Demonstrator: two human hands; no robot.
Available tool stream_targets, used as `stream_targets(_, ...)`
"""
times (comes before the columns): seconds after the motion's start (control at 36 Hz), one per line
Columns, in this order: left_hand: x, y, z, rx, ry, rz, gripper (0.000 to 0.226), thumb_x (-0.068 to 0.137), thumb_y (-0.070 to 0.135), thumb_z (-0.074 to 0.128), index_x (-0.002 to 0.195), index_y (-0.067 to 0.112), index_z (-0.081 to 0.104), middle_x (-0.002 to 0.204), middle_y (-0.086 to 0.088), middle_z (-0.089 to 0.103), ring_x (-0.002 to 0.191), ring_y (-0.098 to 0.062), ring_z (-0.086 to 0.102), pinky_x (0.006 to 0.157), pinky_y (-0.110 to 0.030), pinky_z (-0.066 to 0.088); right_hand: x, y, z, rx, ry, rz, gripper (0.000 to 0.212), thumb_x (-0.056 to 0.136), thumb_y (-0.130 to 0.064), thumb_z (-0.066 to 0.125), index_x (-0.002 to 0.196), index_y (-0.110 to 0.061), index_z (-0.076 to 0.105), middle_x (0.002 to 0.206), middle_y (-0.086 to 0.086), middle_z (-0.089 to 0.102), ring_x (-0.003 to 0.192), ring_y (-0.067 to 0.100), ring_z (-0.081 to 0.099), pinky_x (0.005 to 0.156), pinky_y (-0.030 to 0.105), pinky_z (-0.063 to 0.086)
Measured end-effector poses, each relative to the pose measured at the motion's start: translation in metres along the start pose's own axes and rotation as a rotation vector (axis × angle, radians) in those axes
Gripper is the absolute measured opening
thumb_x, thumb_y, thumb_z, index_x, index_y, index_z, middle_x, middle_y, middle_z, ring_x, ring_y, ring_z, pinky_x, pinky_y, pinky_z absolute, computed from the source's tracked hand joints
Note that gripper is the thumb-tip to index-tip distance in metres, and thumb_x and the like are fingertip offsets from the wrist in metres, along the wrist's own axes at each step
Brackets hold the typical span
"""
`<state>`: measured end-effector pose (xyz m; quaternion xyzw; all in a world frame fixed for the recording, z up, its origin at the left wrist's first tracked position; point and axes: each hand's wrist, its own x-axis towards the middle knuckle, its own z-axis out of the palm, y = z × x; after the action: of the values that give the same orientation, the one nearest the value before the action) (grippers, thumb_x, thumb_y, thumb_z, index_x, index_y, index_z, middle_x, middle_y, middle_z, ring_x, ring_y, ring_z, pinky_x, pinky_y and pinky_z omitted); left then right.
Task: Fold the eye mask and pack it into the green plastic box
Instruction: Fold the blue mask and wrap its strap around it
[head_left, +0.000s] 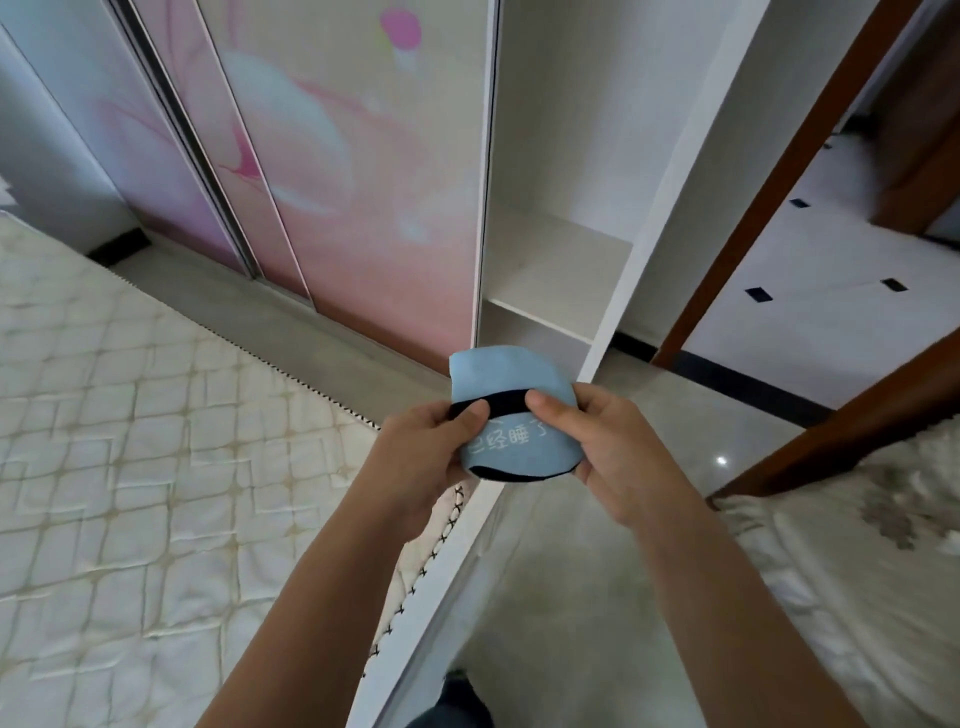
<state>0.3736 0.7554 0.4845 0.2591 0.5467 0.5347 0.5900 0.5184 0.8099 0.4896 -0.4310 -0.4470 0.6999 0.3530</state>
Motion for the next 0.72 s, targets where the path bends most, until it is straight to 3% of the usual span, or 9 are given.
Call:
stream_targets(0.17,0.055,0.014,0.008,-0.062,0.031,-0.023,0.015,0.09,0.009,0.053,0.096,0.004,0.066,0.08,-0.005,0.073,0.067,-0.012,0.07,0.058,-0.022,0.056,0.059,-0.016,-0.013,0.004,-0.049,0.024,0.006,0.082,-0.012,0.064,0.083,-0.016,0.068,0.071,-0.003,0.073,0.067,0.008,0.069,0.063,0.021,0.057)
stream_targets(0.33,0.113,0.024,0.024,-0.095,0.108,-0.026,0.019,0.09,0.009,0.052,0.102,0.0,0.064,0.085,-0.008,0.071,0.066,-0.011,0.069,0.057,-0.021,0.055,0.127,-0.031,-0.035,0.001,-0.111,0.056,0.005,0.082,-0.011,0.064,0.082,-0.013,0.068,0.071,-0.001,0.072,0.066,0.01,0.068,0.064,0.023,0.056)
stream_targets(0.61,0.226,0.04,0.081,-0.229,0.341,0.016,0.014,0.09,0.008,0.053,0.094,0.001,0.065,0.073,-0.003,0.073,0.062,-0.011,0.069,0.053,-0.02,0.054,0.266,-0.076,-0.091,-0.108,-0.333,0.143,0.005,0.081,-0.011,0.065,0.085,-0.013,0.068,0.071,-0.001,0.072,0.065,0.01,0.068,0.061,0.022,0.055)
stream_targets(0.72,0.266,0.054,0.106,-0.242,0.413,0.016,0.018,0.091,0.01,0.054,0.099,-0.002,0.064,0.087,-0.013,0.071,0.068,-0.015,0.069,0.059,-0.022,0.057,0.31,-0.102,-0.111,-0.136,-0.414,0.161,0.011,0.079,-0.014,0.066,0.089,-0.01,0.068,0.071,-0.001,0.073,0.066,0.01,0.069,0.057,0.021,0.055)
